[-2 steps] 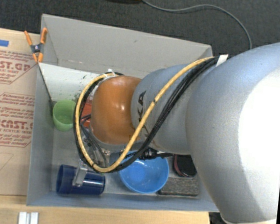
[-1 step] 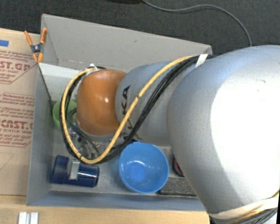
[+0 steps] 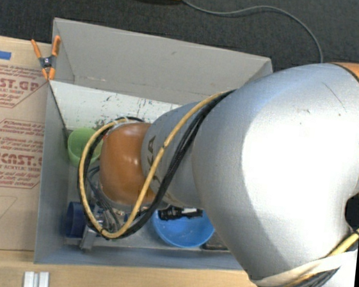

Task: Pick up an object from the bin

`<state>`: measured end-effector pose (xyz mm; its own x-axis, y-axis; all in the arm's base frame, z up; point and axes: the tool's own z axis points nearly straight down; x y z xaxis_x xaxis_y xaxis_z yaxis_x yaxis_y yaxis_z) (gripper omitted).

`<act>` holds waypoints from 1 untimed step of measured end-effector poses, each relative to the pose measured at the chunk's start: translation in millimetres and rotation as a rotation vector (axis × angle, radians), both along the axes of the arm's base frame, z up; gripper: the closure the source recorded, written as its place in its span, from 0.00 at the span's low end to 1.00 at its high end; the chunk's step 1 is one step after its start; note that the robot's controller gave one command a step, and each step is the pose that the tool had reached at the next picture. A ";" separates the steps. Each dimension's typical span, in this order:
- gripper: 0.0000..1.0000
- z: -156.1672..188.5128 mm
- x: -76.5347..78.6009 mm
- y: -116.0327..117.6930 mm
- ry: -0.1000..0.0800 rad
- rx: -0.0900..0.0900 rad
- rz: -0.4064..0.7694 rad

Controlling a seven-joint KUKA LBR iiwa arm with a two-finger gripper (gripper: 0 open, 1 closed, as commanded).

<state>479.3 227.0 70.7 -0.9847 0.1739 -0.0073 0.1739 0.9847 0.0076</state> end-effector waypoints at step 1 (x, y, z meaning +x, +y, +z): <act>1.00 -1.1 7.4 -5.2 -0.011 -0.004 0.676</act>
Offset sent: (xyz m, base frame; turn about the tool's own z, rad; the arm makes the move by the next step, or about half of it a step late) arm 0.0000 0.0000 0.0000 0.0000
